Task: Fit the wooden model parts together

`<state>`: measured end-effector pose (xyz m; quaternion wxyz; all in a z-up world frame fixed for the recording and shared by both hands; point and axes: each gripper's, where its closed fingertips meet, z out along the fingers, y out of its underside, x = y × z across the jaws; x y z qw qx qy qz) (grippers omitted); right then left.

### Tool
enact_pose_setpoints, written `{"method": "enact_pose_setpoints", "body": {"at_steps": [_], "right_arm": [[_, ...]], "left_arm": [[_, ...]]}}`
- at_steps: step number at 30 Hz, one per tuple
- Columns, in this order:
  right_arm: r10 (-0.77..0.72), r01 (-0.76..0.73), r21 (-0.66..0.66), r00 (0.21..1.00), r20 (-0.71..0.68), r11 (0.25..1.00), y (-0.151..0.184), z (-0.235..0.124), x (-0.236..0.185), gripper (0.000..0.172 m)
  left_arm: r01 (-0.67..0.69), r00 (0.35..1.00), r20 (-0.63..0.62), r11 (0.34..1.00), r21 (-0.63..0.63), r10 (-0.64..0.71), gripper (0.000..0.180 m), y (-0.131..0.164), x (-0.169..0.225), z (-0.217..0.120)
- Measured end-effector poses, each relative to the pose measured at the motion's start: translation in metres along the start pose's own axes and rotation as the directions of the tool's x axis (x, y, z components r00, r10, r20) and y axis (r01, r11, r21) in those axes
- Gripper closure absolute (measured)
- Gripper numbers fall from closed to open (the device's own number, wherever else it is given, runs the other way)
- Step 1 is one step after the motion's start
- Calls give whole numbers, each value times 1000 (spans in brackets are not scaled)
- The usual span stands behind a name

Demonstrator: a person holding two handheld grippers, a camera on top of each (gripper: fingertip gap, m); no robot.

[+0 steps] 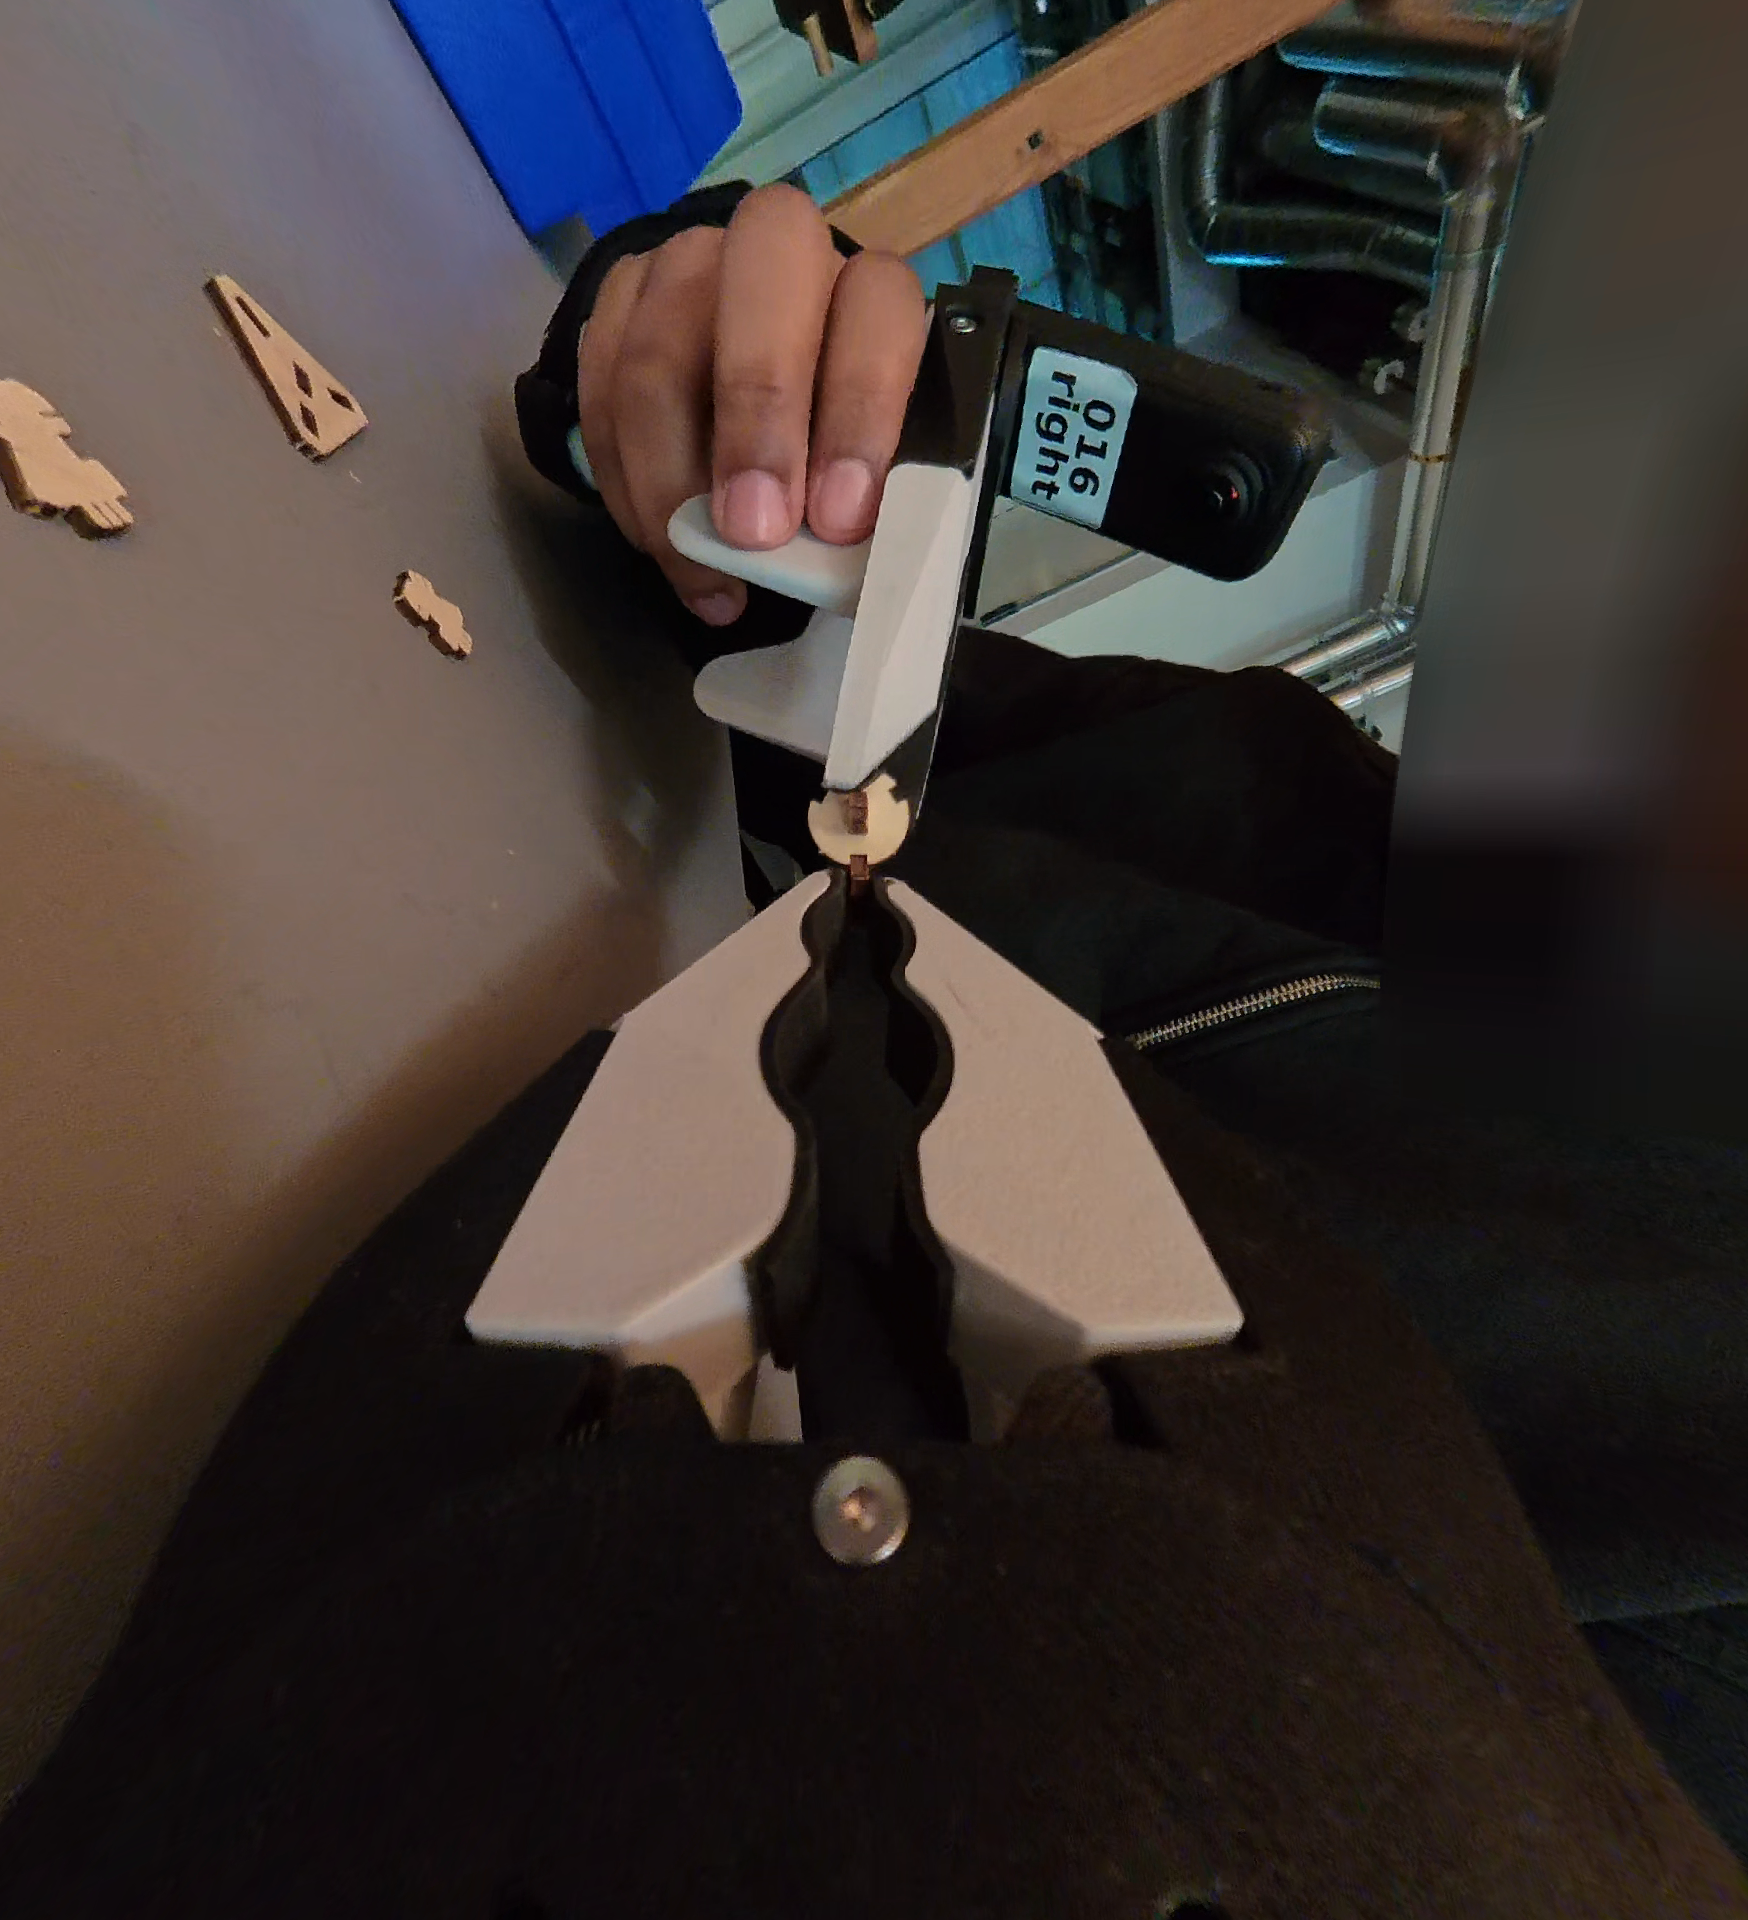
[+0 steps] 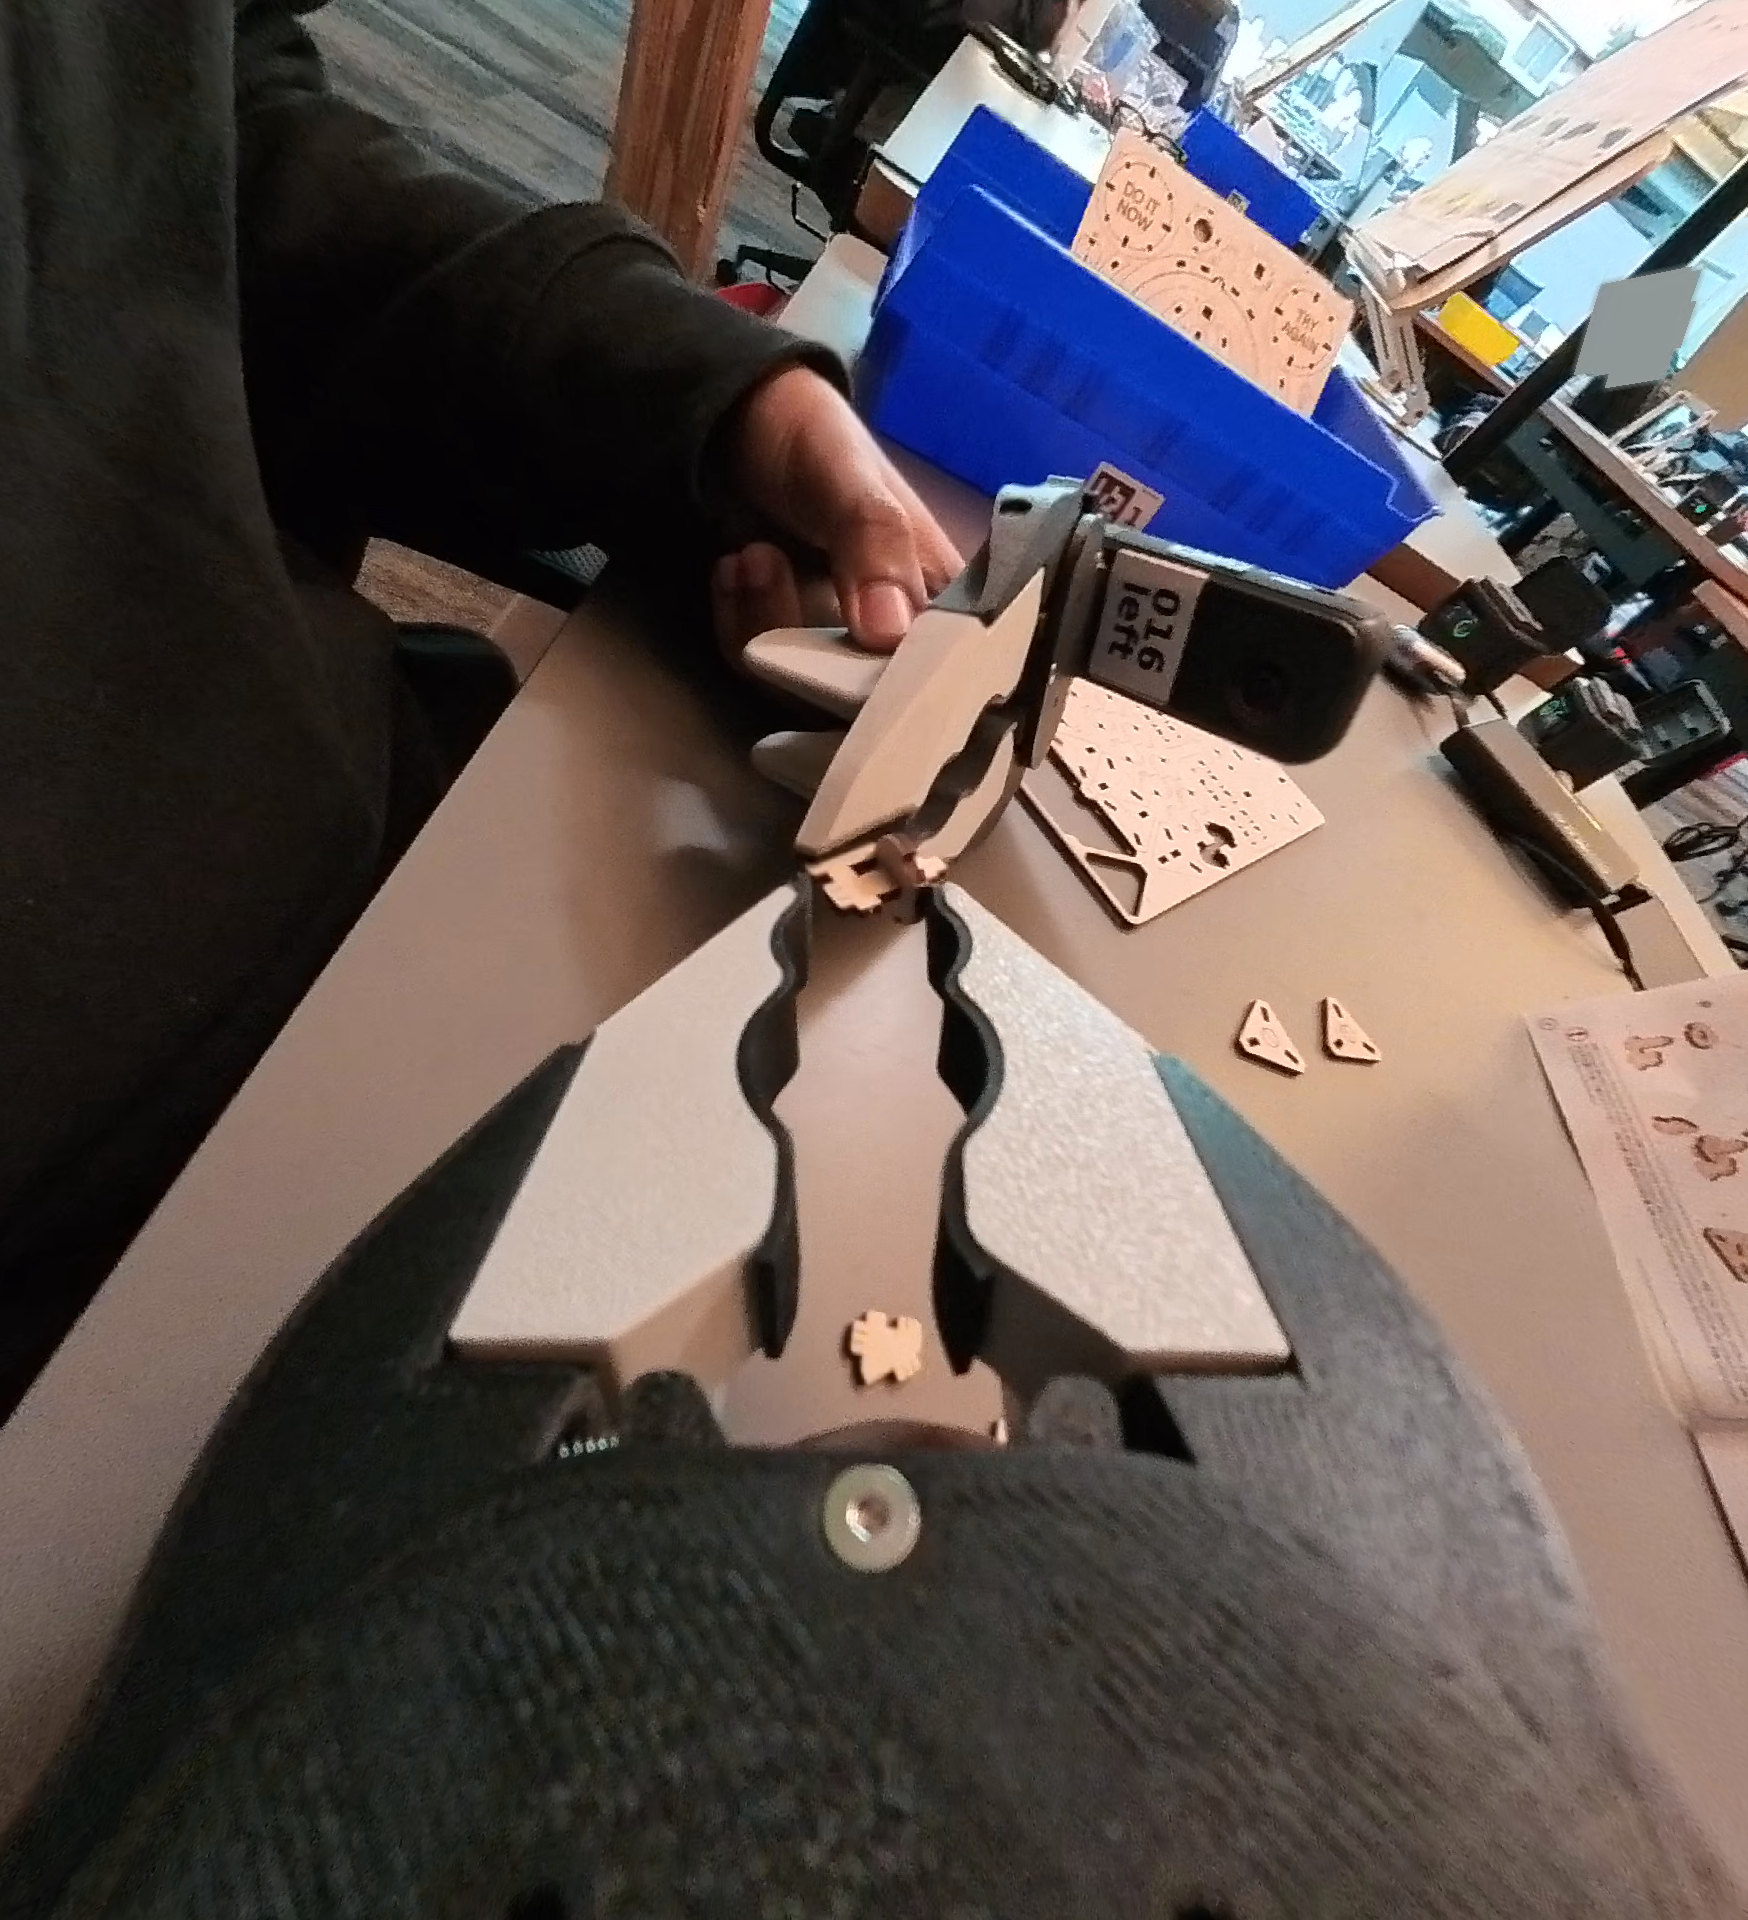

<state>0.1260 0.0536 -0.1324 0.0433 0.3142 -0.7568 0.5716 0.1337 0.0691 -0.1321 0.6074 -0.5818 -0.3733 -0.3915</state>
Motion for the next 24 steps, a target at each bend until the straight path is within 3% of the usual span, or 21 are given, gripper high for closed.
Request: {"method": "enact_pose_setpoints", "body": {"at_steps": [5, 9, 15, 20, 24], "right_arm": [[-2, 5, 29, 993, -118, 1000, -5, -7, 23, 154], [-32, 46, 53, 972, -232, 998, -12, -12, 39, 154], [-66, 81, 43, 959, -277, 996, -11, -7, 41, 154], [-169, 162, -48, 929, -330, 986, 2, -4, 46, 152], [-404, 341, -224, 829, -387, 913, 12, 0, 51, 144]], "left_arm": [[-50, 998, -33, 988, 146, 55, 177, -21, 7, -13], [-99, 994, -29, 977, 190, 106, 170, -28, 11, -15], [-199, 978, -11, 938, 283, 211, 174, -40, 19, -17], [-306, 946, 192, 915, 263, 261, 180, -44, 2, -18], [-309, 926, 311, 903, 298, 214, 180, -51, -12, -26]]}}
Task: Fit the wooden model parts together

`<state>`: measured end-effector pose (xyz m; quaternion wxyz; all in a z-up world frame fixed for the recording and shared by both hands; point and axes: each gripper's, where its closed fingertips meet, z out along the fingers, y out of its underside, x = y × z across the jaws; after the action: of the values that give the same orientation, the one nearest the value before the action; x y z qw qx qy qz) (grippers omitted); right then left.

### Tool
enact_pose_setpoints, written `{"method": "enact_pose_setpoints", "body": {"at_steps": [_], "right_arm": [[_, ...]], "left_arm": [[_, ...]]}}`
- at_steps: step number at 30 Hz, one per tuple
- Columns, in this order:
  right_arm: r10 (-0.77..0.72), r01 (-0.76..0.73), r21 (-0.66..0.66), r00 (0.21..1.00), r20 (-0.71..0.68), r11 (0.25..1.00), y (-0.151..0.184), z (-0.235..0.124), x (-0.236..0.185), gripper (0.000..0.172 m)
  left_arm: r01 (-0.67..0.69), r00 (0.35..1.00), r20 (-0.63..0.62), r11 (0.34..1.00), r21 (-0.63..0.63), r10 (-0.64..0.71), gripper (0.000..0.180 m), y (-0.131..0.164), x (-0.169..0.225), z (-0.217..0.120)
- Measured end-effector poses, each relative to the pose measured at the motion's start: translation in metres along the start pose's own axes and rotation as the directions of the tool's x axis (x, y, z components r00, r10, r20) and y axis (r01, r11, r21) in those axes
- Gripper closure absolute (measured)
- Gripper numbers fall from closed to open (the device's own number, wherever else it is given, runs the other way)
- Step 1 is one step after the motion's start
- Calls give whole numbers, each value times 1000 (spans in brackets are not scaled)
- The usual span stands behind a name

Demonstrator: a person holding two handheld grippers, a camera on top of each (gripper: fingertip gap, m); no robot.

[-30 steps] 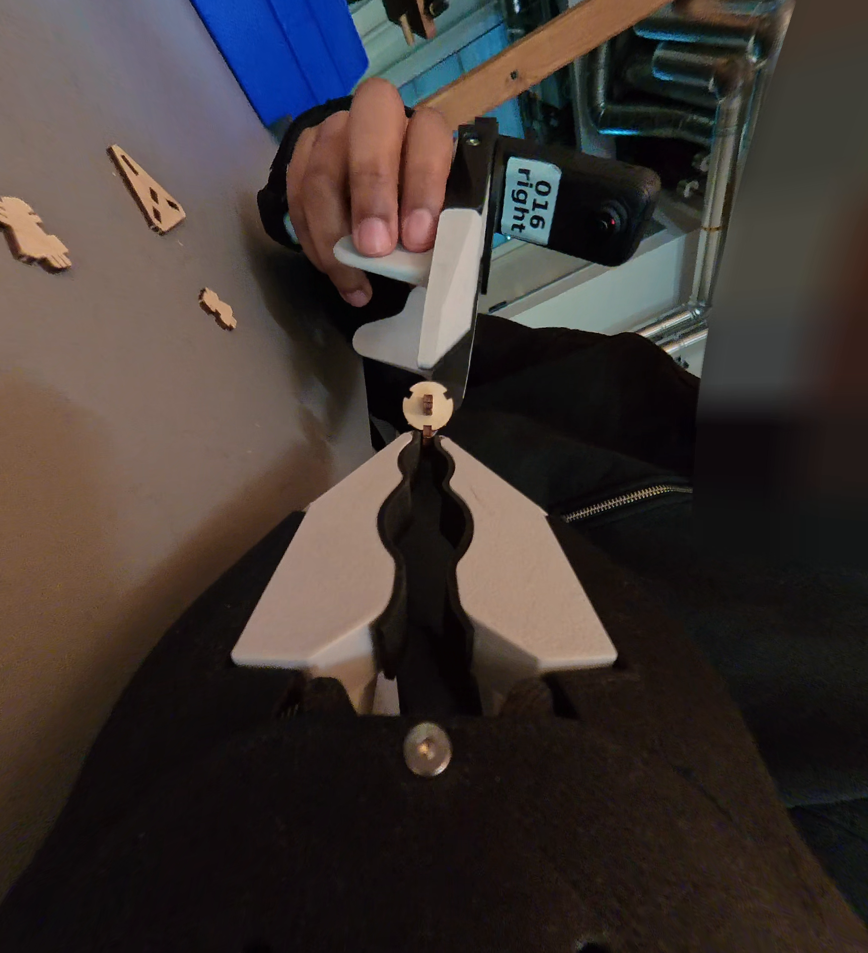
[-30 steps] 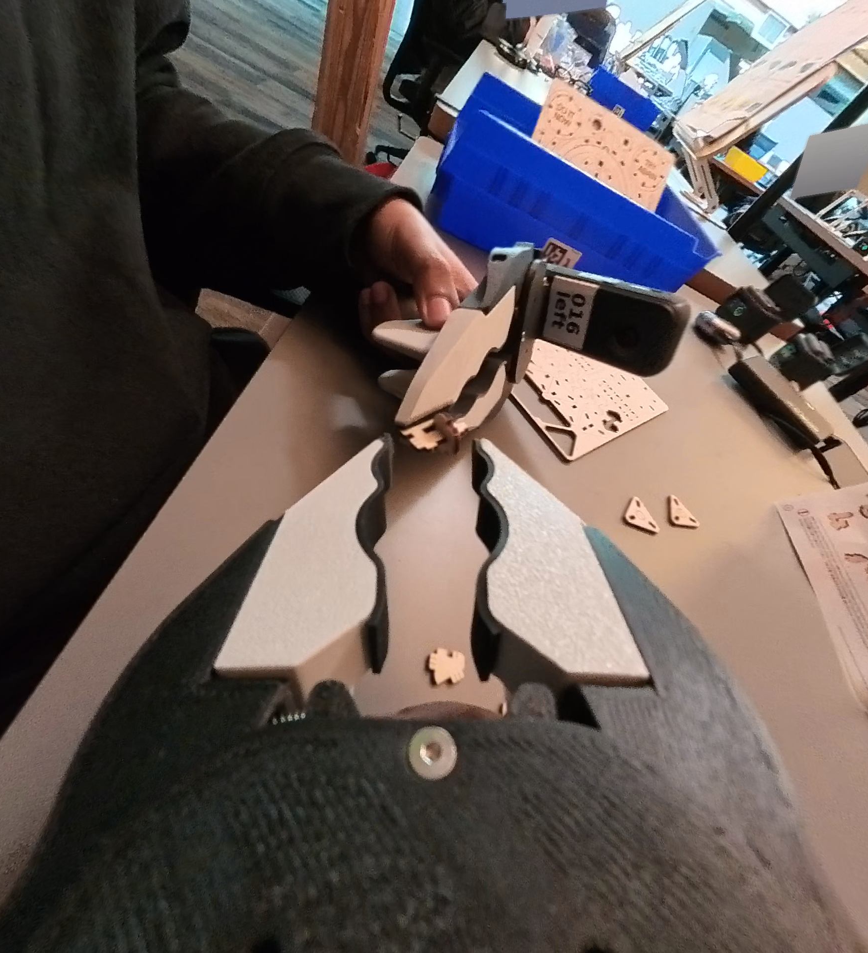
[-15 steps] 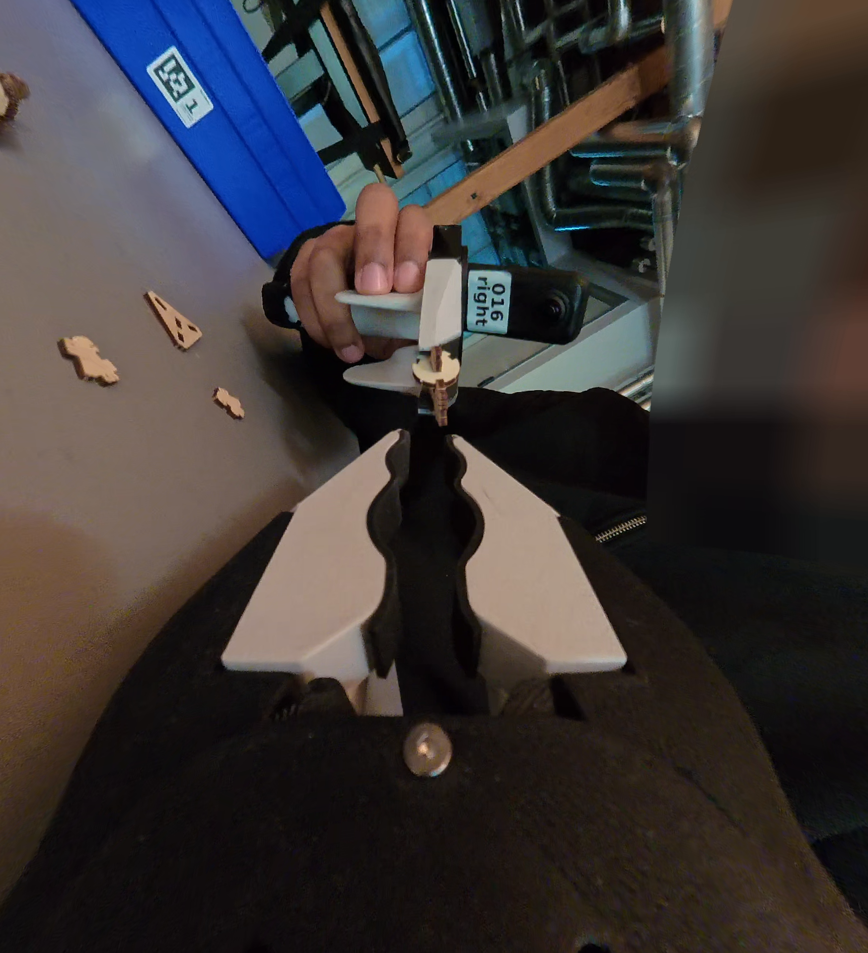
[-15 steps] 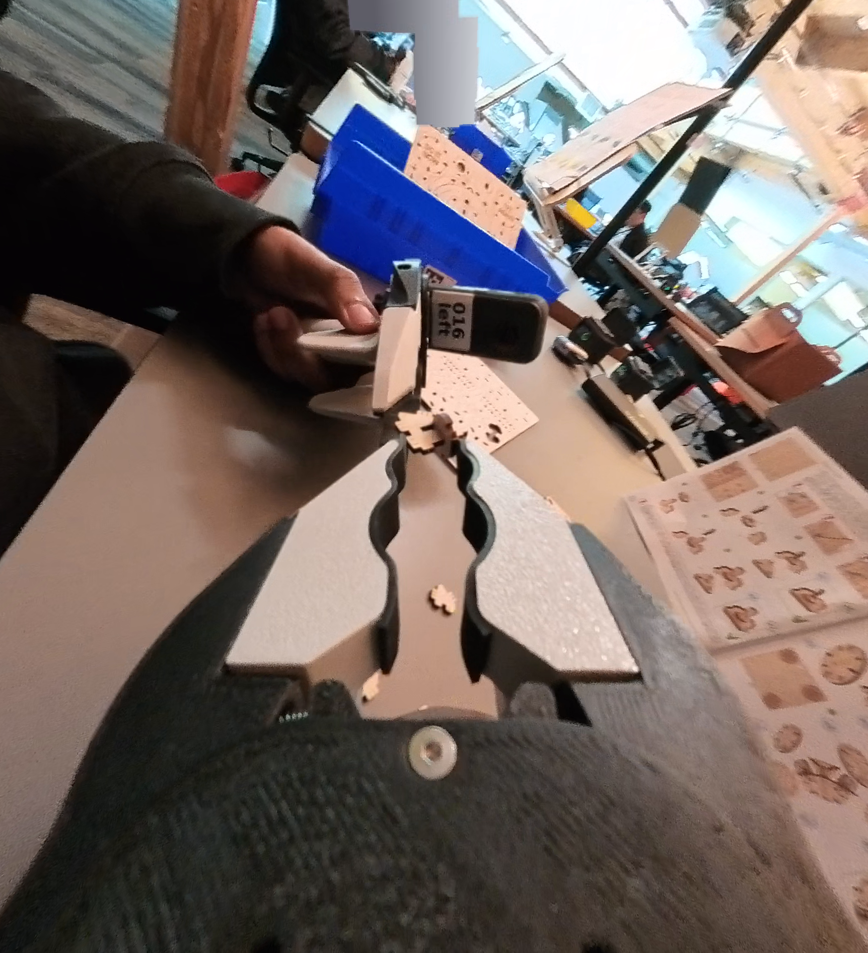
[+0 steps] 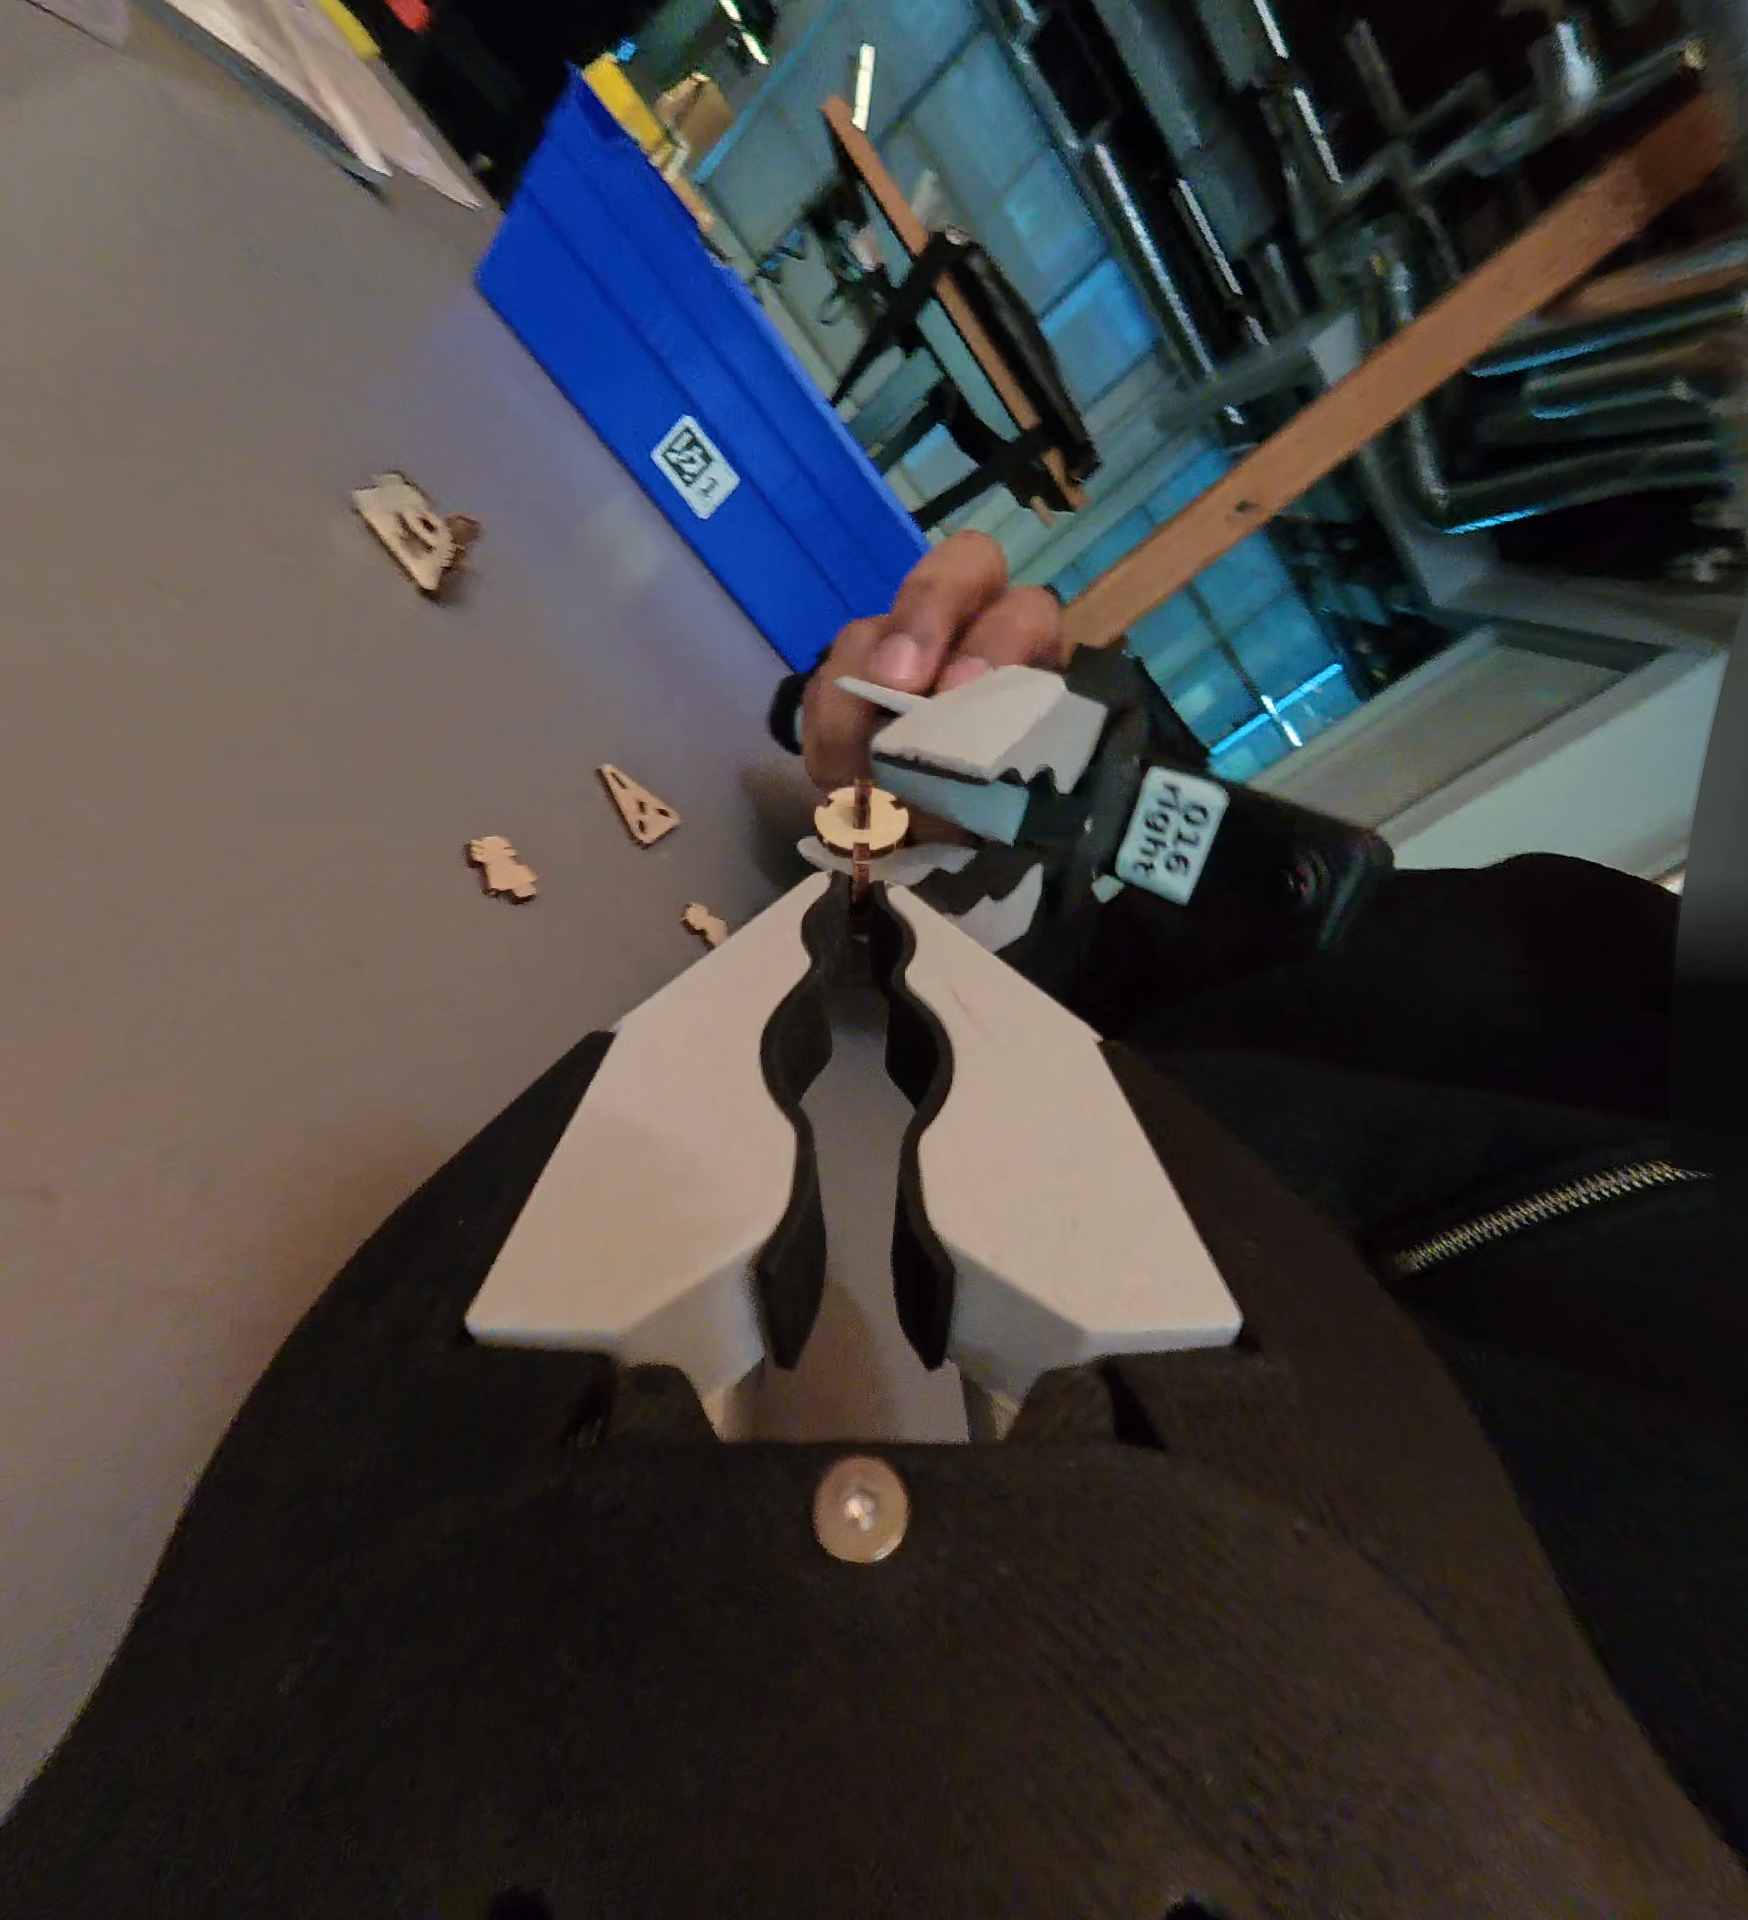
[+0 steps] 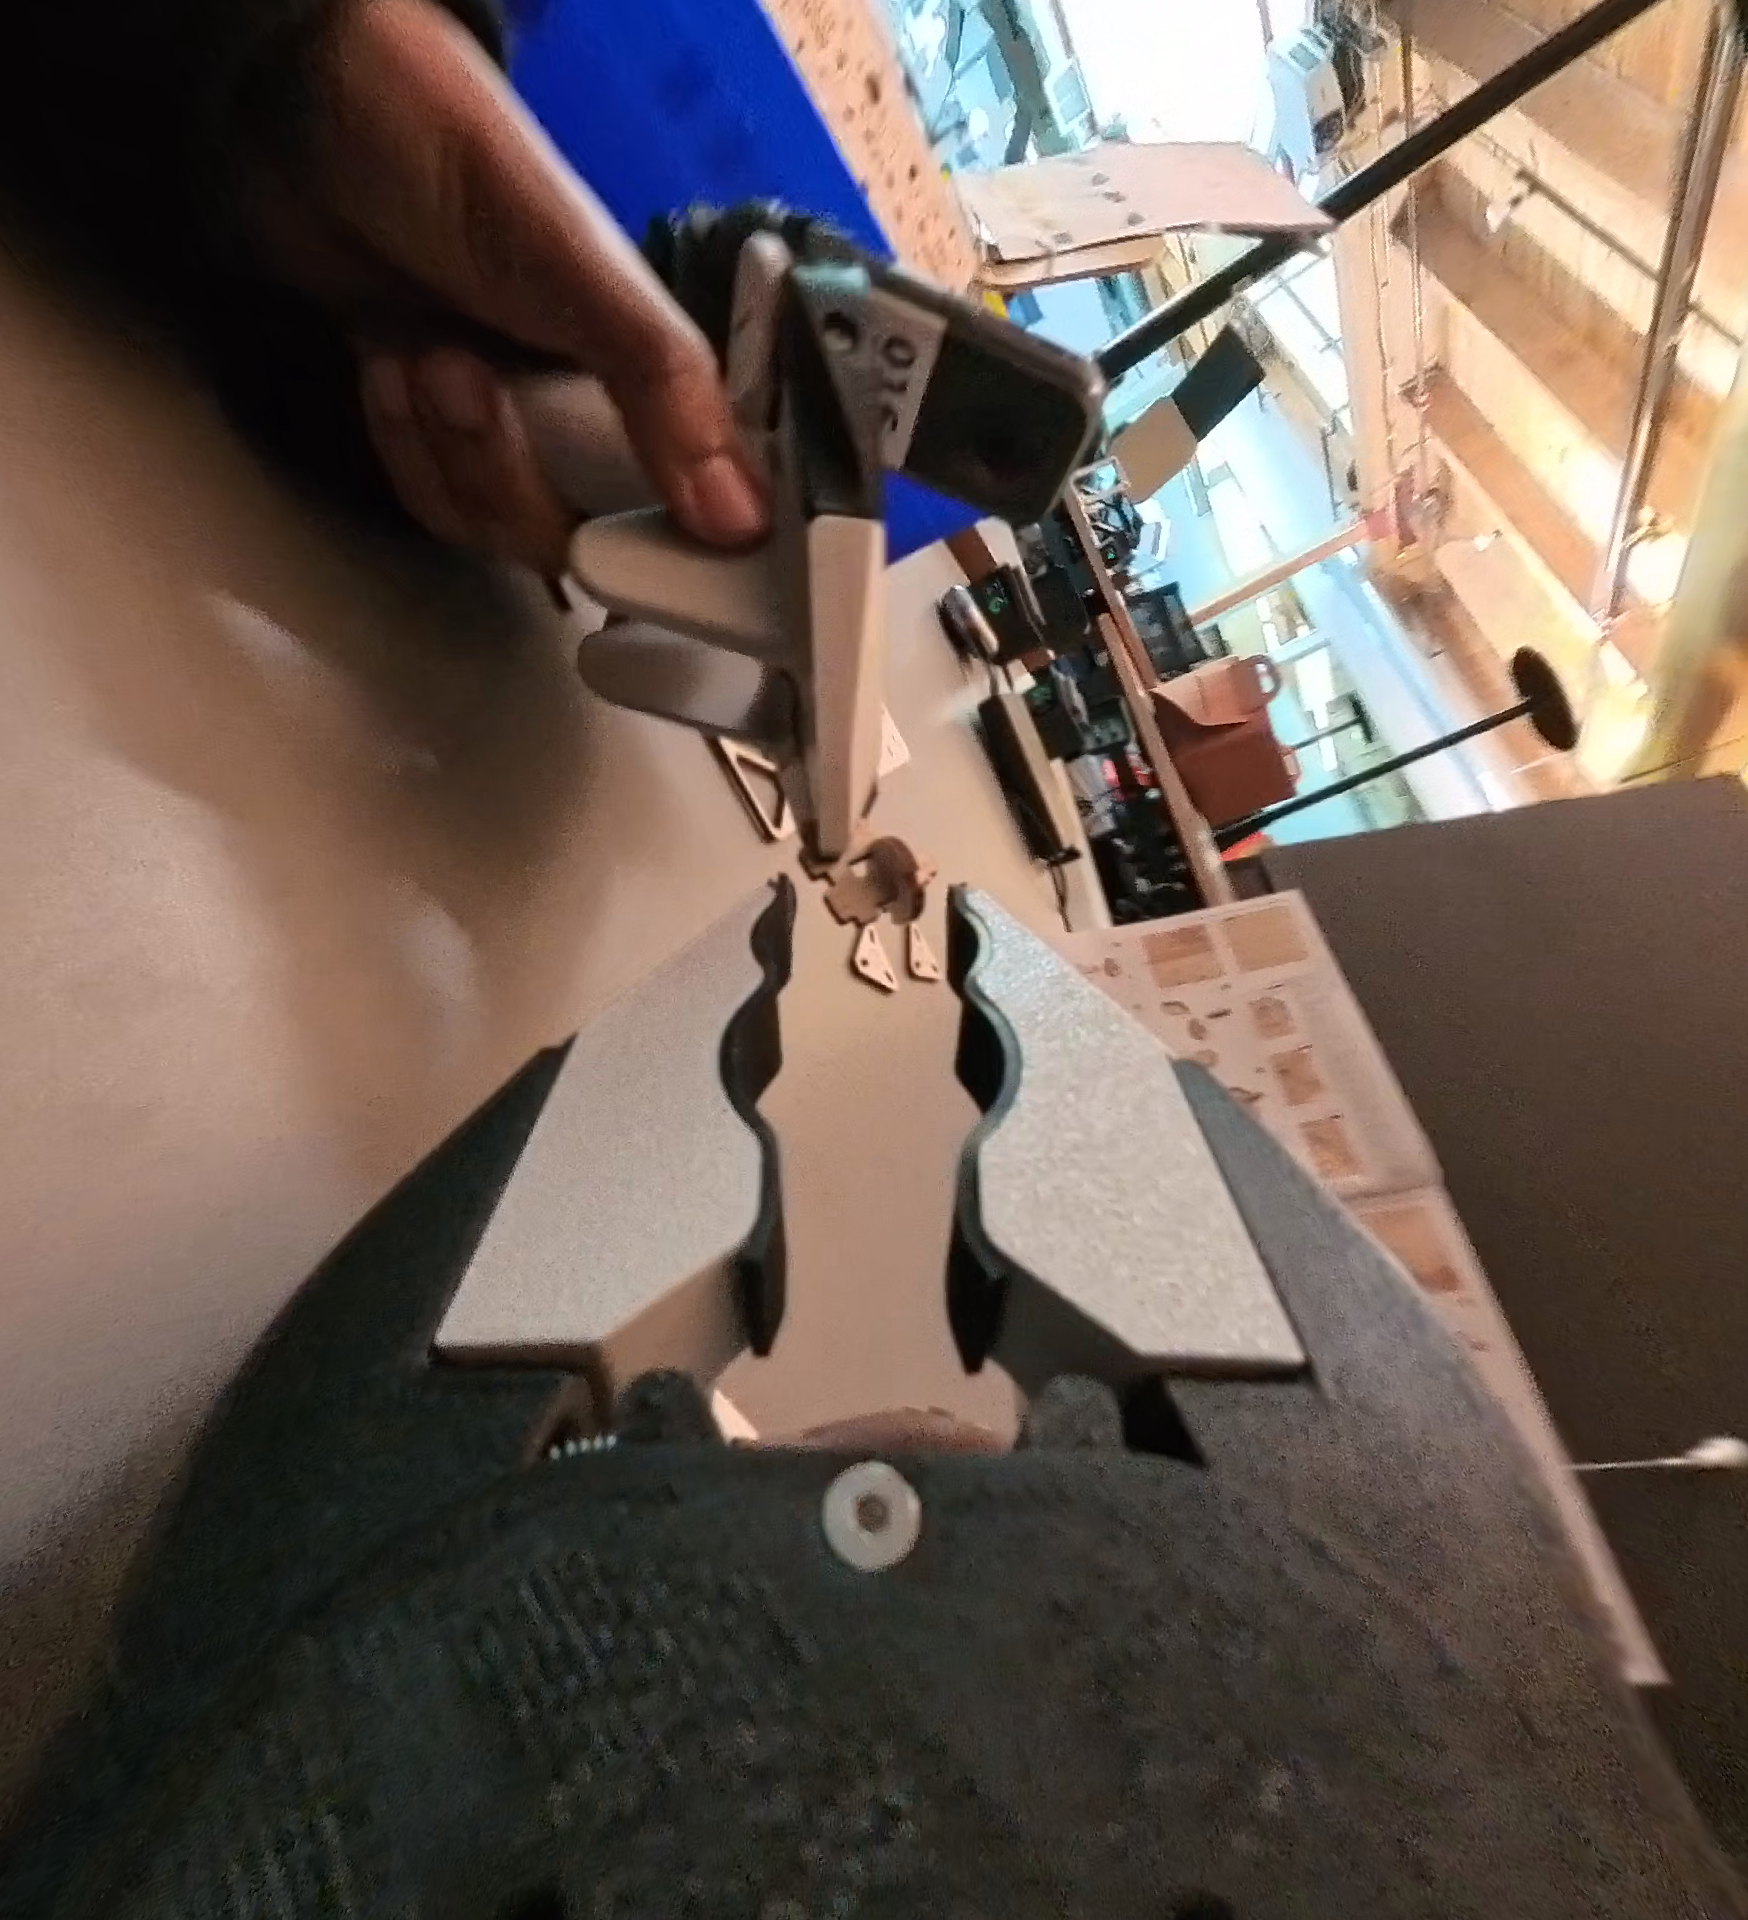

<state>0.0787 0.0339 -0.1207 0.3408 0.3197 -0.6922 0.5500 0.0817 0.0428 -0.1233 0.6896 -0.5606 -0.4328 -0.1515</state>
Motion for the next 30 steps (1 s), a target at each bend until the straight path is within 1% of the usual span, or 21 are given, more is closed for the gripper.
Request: {"method": "enact_pose_setpoints", "body": {"at_steps": [4, 6, 7, 11, 16, 20, 21, 23, 24, 26, 28, 30], "right_arm": [[-208, 205, -109, 978, -10, 973, 10, 7, -10, 143], [-280, 275, -150, 960, -18, 950, 16, 8, -10, 152], [-310, 303, -160, 950, -20, 939, 17, 8, -10, 153], [-377, 369, -175, 926, -14, 913, 17, 9, -14, 153], [-380, 375, -186, 925, 7, 908, 20, 9, -17, 154], [-419, 415, -212, 908, 29, 885, 23, 10, -20, 155], [-400, 396, -213, 916, 30, 893, 23, 10, -19, 155], [-314, 311, -201, 949, 19, 929, 22, 10, -14, 155], [-248, 244, -180, 969, 3, 953, 19, 9, -10, 155], [-61, 59, -124, 998, -14, 991, 13, 6, 1, 155], [161, -160, -53, 987, 18, 986, 8, 1, 9, 155], [366, -370, 36, 927, 75, 928, 0, -5, 18, 155]], "left_arm": [[-37, 993, 112, 999, -21, 39, 180, 3, -11, 2], [-69, 980, 182, 996, -48, 77, 180, 6, -16, 4], [-83, 974, 206, 995, -60, 94, 180, 7, -18, 5], [-96, 959, 261, 993, -66, 110, 180, 7, -23, 4], [-110, 947, 294, 990, -89, 132, 180, 10, -26, 5], [-137, 923, 344, 983, -122, 171, 180, 12, -30, 7], [-147, 922, 343, 982, -122, 181, 180, 12, -29, 7], [-162, 929, 320, 981, -104, 187, 180, 8, -27, 6], [-184, 935, 293, 979, -82, 200, 180, 4, -22, 6], [-262, 937, 235, 965, -22, 260, 175, -6, -8, 4], [-364, 916, 200, 930, 45, 349, 160, -16, 8, 0], [-451, 881, 202, 889, 85, 428, 146, -23, 18, -3]]}}
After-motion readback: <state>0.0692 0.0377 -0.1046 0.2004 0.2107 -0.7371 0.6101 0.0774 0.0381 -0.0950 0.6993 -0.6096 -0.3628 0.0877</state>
